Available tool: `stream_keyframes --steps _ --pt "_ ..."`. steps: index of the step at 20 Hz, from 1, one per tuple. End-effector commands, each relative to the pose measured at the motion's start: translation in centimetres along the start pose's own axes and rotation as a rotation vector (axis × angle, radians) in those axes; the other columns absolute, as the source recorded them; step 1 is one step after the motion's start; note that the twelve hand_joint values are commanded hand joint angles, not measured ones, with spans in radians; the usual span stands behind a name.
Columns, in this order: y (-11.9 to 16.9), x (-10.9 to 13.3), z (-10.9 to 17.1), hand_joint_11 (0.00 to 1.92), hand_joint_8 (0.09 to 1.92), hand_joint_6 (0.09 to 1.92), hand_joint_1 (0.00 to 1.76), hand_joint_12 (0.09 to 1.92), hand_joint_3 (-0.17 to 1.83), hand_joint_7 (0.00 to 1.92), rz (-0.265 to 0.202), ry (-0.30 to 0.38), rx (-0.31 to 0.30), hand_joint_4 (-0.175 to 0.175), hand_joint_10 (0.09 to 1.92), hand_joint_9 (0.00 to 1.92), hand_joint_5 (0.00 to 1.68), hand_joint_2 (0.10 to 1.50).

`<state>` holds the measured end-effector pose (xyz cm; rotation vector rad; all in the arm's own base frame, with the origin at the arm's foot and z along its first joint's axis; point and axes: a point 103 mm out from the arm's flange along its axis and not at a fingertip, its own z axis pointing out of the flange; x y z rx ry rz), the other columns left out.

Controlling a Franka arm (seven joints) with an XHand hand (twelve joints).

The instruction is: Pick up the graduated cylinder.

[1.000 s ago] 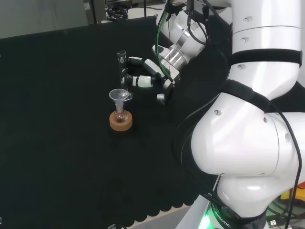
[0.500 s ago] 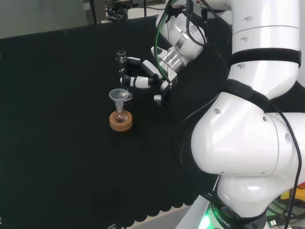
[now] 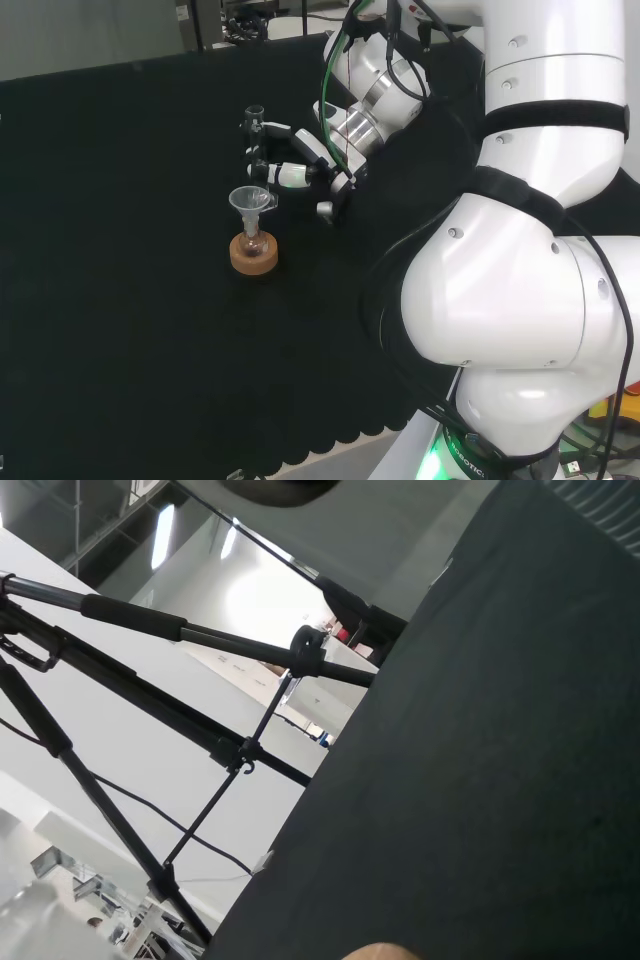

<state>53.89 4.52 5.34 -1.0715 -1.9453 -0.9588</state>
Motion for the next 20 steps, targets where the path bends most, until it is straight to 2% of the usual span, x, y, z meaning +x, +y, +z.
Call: stream_keyframes --steps 1,8,20 --pt "-0.01 -0.01 0.01 0.49 0.58 0.09 1.00 1.22 -0.17 0.46 0.008 -0.002 -0.012 -0.017 0.48 0.73 0.51 1.02" --pt "0.10 0.08 0.09 0.57 0.57 0.09 1.01 1.18 -0.17 0.51 -0.001 0.014 -0.040 -0.010 0.45 0.81 0.58 1.06" --pt "-0.04 0.38 0.19 0.67 0.56 0.13 1.03 1.12 -0.17 0.58 -0.011 0.025 -0.049 0.017 0.38 0.89 0.69 1.06"
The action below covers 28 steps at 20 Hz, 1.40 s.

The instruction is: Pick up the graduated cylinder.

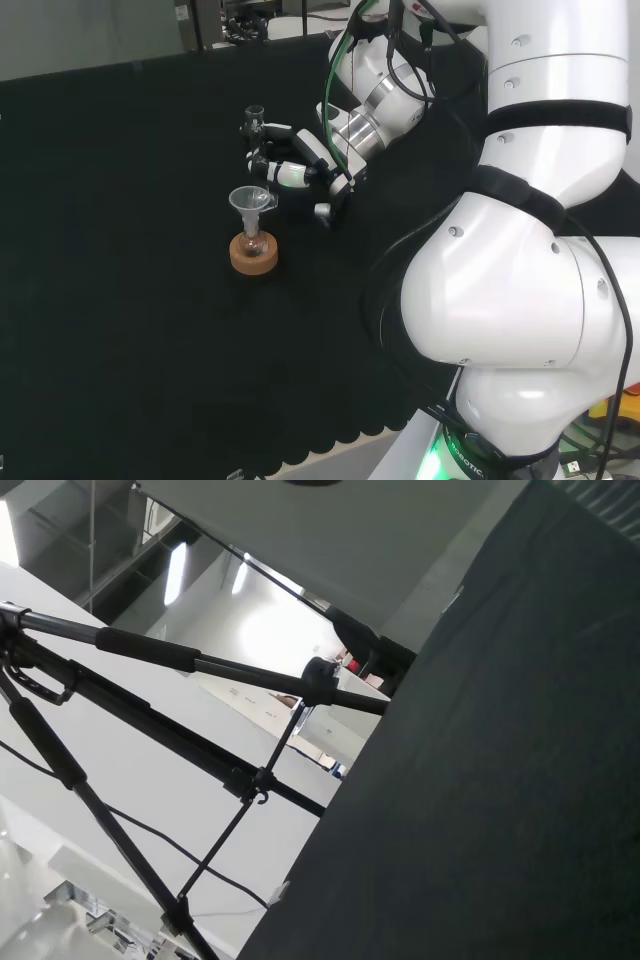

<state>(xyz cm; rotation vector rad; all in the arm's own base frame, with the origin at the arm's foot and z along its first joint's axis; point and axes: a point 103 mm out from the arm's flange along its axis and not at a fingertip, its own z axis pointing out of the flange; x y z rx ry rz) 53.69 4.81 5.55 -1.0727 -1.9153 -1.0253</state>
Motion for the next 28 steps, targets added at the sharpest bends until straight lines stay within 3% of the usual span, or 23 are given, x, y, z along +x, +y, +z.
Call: stream_keyframes --steps 1,14,25,28 --pt "-0.05 0.05 0.00 0.68 0.56 0.13 1.03 1.11 -0.17 0.58 -0.002 -0.001 -0.004 0.018 0.37 0.89 0.70 1.06" --pt "0.19 -0.04 0.28 0.70 0.57 0.18 1.06 1.10 -0.17 0.64 -0.008 0.004 -0.019 0.032 0.36 0.91 0.75 1.05" --pt "0.32 0.29 0.06 0.77 0.52 0.37 1.07 1.05 -0.17 0.70 -0.003 -0.004 -0.039 0.037 0.27 1.01 0.73 1.06" --pt "0.31 0.12 0.05 0.83 0.55 0.47 1.10 1.02 -0.17 0.76 0.001 0.014 -0.050 0.046 0.24 1.06 0.76 1.18"
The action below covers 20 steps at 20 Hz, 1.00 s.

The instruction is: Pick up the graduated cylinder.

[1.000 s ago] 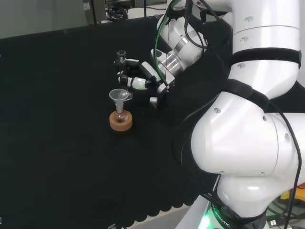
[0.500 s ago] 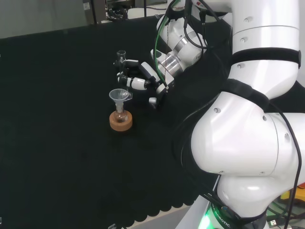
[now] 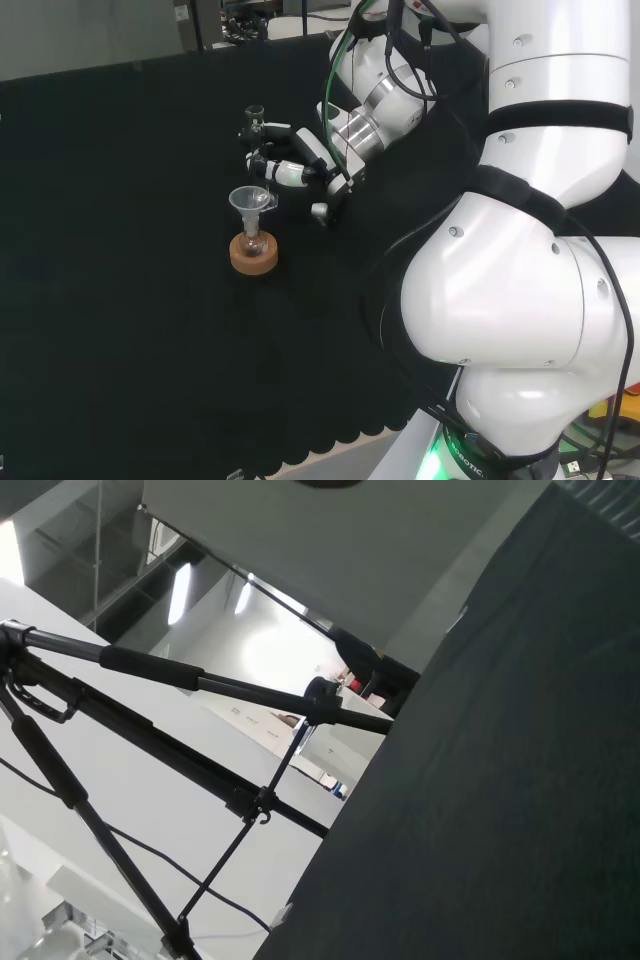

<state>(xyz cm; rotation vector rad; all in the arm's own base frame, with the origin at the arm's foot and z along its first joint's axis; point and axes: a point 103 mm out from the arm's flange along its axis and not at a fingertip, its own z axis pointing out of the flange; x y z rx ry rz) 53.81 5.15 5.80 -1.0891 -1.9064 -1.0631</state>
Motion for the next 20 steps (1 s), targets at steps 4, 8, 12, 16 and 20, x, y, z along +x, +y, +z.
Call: stream_keyframes --steps 4,8,12,16,20 --pt "0.1 -0.1 -0.4 0.91 0.60 0.54 1.16 0.97 -0.17 0.81 0.013 -0.015 -0.030 0.039 0.23 1.10 0.77 1.27" --pt "0.2 0.1 -0.7 0.97 0.63 0.57 1.20 0.93 -0.17 0.85 0.013 -0.053 -0.031 0.030 0.22 1.14 0.81 1.30" --pt "0.4 0.6 -1.2 0.98 0.64 0.58 1.21 0.92 -0.17 0.88 0.002 -0.095 -0.014 0.024 0.23 1.16 0.83 1.30" --pt "0.8 1.5 -2.2 1.00 0.63 0.58 1.21 0.90 -0.17 0.90 -0.017 -0.164 0.027 0.019 0.22 1.18 0.85 1.30" --pt "0.9 2.7 -3.7 1.01 0.61 0.57 1.22 0.89 -0.17 0.93 -0.005 -0.236 0.071 0.016 0.21 1.20 0.87 1.30"
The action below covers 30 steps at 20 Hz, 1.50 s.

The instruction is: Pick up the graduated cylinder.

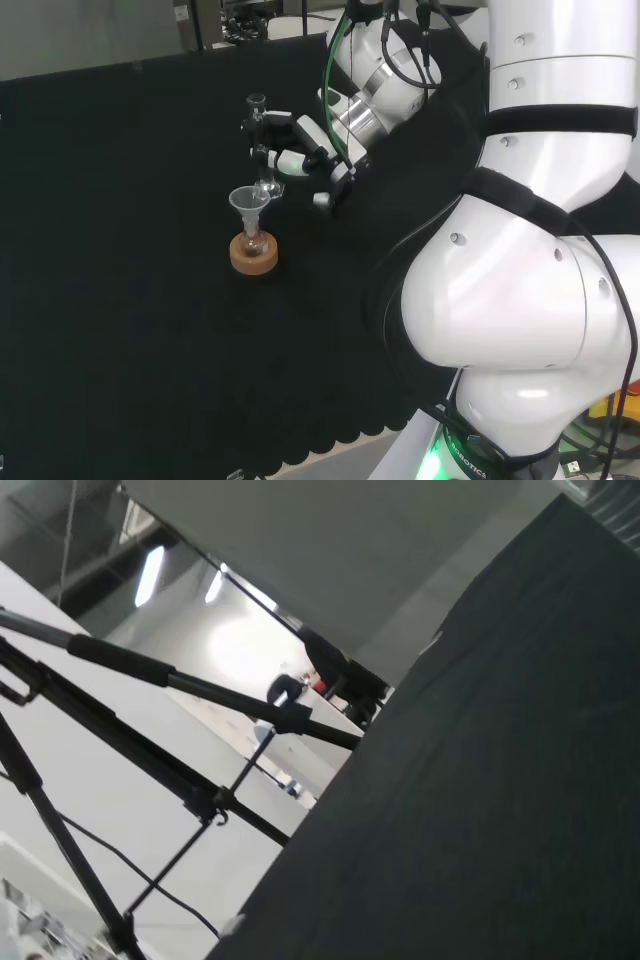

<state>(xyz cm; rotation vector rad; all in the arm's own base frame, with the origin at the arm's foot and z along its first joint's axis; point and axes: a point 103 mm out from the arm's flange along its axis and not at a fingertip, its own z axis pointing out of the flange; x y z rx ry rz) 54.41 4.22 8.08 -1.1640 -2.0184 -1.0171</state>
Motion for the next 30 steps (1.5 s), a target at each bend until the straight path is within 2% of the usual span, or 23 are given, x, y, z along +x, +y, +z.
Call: stream_keyframes --steps 1,3,5,6,8,17,23,30 --pt "-0.1 1.4 -2.4 1.02 0.60 0.57 1.22 0.88 -0.17 0.94 0.015 -0.122 0.077 0.014 0.21 1.21 0.88 1.30" --pt "-0.6 1.9 -3.4 1.04 0.56 0.55 1.23 0.87 -0.17 0.99 0.041 -0.151 0.093 0.012 0.19 1.23 0.91 1.29" --pt "-1.2 2.5 -4.3 1.06 0.94 0.54 1.30 0.86 -0.08 0.93 0.063 -0.177 0.108 0.008 0.18 1.26 0.93 1.21" --pt "-1.6 2.9 -4.8 1.06 1.06 0.54 1.32 0.86 -0.05 0.91 0.072 -0.200 0.118 0.008 0.18 1.26 0.94 1.18" --pt "-2.5 3.9 -5.9 1.07 1.15 0.54 1.34 0.86 -0.02 0.90 0.090 -0.245 0.124 0.006 0.18 1.28 0.94 1.17" --pt "-7.6 8.5 -9.5 1.08 1.14 0.54 1.35 0.86 -0.01 0.91 0.161 -0.436 0.190 0.008 0.17 1.30 0.96 1.15" --pt "-10.1 10.5 -9.9 1.08 1.14 0.54 1.35 0.86 -0.01 0.91 0.208 -0.537 0.305 0.006 0.16 1.30 0.96 1.15" --pt "-12.2 11.1 -9.8 1.09 1.14 0.54 1.35 0.86 -0.01 0.91 0.260 -0.597 0.459 0.005 0.16 1.30 0.96 1.15"
